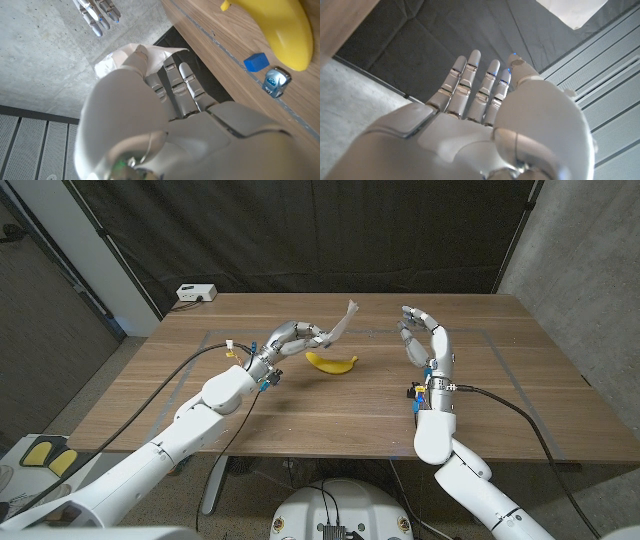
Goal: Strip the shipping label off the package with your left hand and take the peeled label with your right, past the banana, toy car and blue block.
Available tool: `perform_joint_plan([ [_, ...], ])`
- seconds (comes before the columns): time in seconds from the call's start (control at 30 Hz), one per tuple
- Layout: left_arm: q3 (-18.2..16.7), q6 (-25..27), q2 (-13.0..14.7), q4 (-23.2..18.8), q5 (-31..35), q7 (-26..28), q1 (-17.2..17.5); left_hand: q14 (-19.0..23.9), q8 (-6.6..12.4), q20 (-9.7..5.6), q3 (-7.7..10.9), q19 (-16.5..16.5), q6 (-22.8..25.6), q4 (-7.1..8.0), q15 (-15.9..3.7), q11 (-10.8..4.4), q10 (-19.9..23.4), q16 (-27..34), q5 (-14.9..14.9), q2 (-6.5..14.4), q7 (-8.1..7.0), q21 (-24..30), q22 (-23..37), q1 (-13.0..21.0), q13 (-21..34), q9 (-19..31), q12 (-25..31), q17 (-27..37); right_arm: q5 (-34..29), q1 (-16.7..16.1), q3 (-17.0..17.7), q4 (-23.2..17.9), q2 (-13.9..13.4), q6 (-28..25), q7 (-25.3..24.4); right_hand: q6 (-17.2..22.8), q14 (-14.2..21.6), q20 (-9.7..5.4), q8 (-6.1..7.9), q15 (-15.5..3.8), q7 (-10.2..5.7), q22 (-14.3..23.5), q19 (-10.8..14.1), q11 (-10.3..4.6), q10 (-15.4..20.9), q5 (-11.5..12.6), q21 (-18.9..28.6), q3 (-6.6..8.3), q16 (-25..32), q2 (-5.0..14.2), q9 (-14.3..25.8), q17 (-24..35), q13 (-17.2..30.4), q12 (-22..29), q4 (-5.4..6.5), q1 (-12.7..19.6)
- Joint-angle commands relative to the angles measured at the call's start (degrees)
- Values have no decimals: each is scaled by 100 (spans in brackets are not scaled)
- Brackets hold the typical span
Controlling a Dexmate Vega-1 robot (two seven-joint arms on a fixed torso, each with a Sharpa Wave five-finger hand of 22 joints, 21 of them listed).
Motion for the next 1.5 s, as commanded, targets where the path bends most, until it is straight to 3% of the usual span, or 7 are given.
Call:
perform_joint_plan([
  [0.03, 87, 333, 220, 26, -329, -806, -427, 84, 56, 17, -1, 30, 41, -59, -899, -93, 213, 77, -42, 17, 144, 82, 17, 116, 1136, 29, 230, 92, -1438, 48, -417, -306, -82, -1249, -1008, 118, 121, -88, 9, -941, -25, 34, 17, -35, 139, 40, 100, -86, 143, -21, 13, 139, 37, 44, 33, 161],
  [0.53, 224, 702, 597, -103, -37, -1315, -877, 102, 105, 88, -3, -80, 85, -94, -898, -59, 272, 124, -7, 21, 256, 159, 25, 202, 1198, 72, 272, 276, -2094, 244, -896, -520, -381, -2546, -1172, 267, 240, -131, -13, -938, -40, 35, -11, -15, 316, 46, 232, -277, 339, -80, 17, 344, 85, 70, 111, 236],
  [0.9, 248, 721, 532, -77, -86, -1392, -976, 101, 121, 73, -9, -104, 84, -95, -898, -34, 309, 137, 32, 12, 284, 231, 26, 227, 1239, 97, 307, 398, -2433, 372, -1214, -613, -532, -3389, -980, 434, 242, -157, -4, -944, -27, 24, -79, -53, 546, 101, 299, -358, 381, -124, 19, 432, 144, 142, 128, 280],
  [1.5, 245, 898, 437, 5, -342, -1436, -1013, 89, 141, 91, -1, -135, 27, -79, -895, -56, 267, 121, 68, 34, 290, 318, 20, 236, 1295, 167, 321, 535, -2610, 579, -1592, -534, -621, -3965, -1026, 387, 205, -202, -105, -955, -47, 9, -264, -94, 428, 177, 339, -406, 400, -154, 21, 532, 242, 112, 111, 419],
])
